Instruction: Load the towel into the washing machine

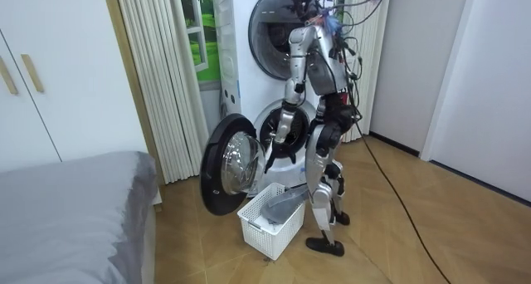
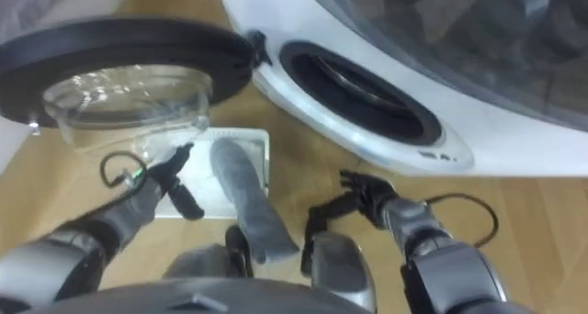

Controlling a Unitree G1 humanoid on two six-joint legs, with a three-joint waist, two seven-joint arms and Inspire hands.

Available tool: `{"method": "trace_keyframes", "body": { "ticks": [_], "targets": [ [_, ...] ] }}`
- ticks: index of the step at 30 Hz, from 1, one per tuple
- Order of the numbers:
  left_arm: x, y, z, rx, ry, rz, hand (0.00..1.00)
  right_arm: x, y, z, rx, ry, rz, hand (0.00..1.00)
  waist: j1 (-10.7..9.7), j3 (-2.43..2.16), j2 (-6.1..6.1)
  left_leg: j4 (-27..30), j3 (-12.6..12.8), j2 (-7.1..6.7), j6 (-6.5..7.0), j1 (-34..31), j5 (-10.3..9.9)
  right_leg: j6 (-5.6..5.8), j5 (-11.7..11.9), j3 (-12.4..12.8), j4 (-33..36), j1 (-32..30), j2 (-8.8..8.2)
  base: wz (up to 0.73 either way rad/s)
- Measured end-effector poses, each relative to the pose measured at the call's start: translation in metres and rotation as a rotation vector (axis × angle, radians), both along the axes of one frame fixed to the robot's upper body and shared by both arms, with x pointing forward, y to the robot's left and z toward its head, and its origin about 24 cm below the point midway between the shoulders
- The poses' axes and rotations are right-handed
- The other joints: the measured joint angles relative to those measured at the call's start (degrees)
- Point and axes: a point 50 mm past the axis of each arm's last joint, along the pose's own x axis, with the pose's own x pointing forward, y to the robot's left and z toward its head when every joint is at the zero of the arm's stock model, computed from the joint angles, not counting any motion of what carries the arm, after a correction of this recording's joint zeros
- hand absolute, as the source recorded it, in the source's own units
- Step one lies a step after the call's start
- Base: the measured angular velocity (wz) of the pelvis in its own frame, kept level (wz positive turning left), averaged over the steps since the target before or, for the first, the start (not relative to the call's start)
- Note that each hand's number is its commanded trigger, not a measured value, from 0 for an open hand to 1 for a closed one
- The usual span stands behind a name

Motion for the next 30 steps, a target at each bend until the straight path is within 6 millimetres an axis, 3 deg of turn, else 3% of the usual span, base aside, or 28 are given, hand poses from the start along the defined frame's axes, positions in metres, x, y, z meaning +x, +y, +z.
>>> {"method": "trace_keyframes", "body": {
  "ticks": [3,5,8,9,10,11,12,13,17,19,24,27,30],
  "targets": [
    [0.018,-0.003,0.011,0.028,-0.039,-0.047,0.0,0.015,0.003,0.008,-0.005,-0.04,0.02,0.0,-1.0,0.86,0.35,3.3,0.4,0.19,0.01,-5.6,0.0,0.0,0.0,1.4,2.7,-5.3,-0.21,0.0],
    [0.032,-0.004,0.021,0.06,-0.07,-0.089,0.0,0.028,0.006,0.015,-0.014,-0.072,0.05,0.0,-1.3,1.03,0.32,4.0,0.5,0.16,0.01,-8.9,0.0,0.0,0.0,1.8,3.5,-8.9,-0.27,-0.05],
    [0.054,-0.011,0.038,0.109,-0.142,-0.172,0.0,0.044,0.01,0.026,-0.033,-0.132,0.084,0.0,-1.2,1.66,0.29,5.2,-0.6,0.15,0.03,-13.3,0.0,-0.1,0.1,1.6,11.6,-17.4,-0.93,-0.12],
    [0.062,-0.015,0.045,0.122,-0.174,-0.203,0.0,0.05,0.01,0.03,-0.037,-0.159,0.076,0.0,-1.3,2.64,0.86,6.1,-3.8,0.02,0.55,-14.3,-0.4,-1.13,-0.2,0.7,19.0,-23.6,-1.99,-0.18],
    [0.07,-0.015,0.053,0.146,-0.219,-0.237,0.0,0.057,0.012,0.036,-0.042,-0.197,0.078,0.0,-1.2,2.87,0.62,9.5,-5.0,-0.35,0.53,-17.5,-0.6,-2.53,1.4,1.0,12.5,-27.6,-1.88,-0.13],
    [0.072,-0.014,0.056,0.152,-0.232,-0.244,0.0,0.061,0.013,0.039,-0.042,-0.214,0.088,0.0,-1.4,2.78,0.17,11.8,-4.4,-0.95,0.22,-19.2,-1.2,-3.06,7.3,1.0,8.9,-28.8,-2.7,-0.09],
    [0.076,-0.019,0.059,0.164,-0.247,-0.277,0.0,0.069,0.011,0.046,-0.06,-0.248,0.109,0.0,-2.2,3.36,1.73,16.7,-2.8,-0.34,-0.28,-23.2,-3.7,-4.18,8.6,-0.4,10.5,-31.3,-2.92,0.0],
    [0.083,-0.02,0.066,0.195,-0.268,-0.309,0.0,0.076,0.012,0.052,-0.06,-0.28,0.116,0.0,-2.3,3.39,2.33,18.4,-1.3,0.72,-0.2,-26.1,-3.9,-4.53,8.6,-0.2,11.5,-33.8,-2.64,0.0],
    [0.104,-0.033,0.09,0.25,-0.37,-0.397,0.0,0.086,0.009,0.062,-0.062,-0.32,0.127,0.0,-3.8,3.43,2.28,21.6,0.7,2.2,-0.23,-31.2,-5.4,-4.71,8.6,-0.1,14.7,-39.0,-2.47,0.25],
    [0.11,-0.044,0.099,0.252,-0.43,-0.459,0.0,0.093,0.009,0.069,-0.053,-0.346,0.119,0.0,-3.8,3.44,2.2,24.3,2.6,3.35,0.85,-34.4,-6.1,-4.63,9.6,-0.1,14.7,-41.2,-2.05,0.0],
    [0.109,-0.052,0.1,0.241,-0.454,-0.506,0.0,0.104,0.014,0.082,0.015,-0.413,0.089,0.0,-4.4,3.38,2.21,28.8,3.5,3.57,2.24,-40.2,-7.2,-2.87,12.0,1.9,14.6,-45.7,-1.15,-0.16],
    [0.11,-0.054,0.101,0.247,-0.471,-0.52,0.0,0.11,0.021,0.088,0.058,-0.436,0.071,0.0,-4.2,3.38,2.2,32.2,4.0,4.25,3.33,-44.5,-7.7,-2.67,13.7,2.8,15.1,-49.1,-0.57,-0.2],
    [0.109,-0.06,0.101,0.276,-0.487,-0.577,0.0,0.114,0.026,0.091,0.075,-0.454,0.073,0.0,-4.4,3.37,2.2,34.2,4.1,4.61,3.58,-47.4,-7.8,-2.69,14.4,2.9,15.9,-51.7,-0.51,-0.08]
  ]
}}
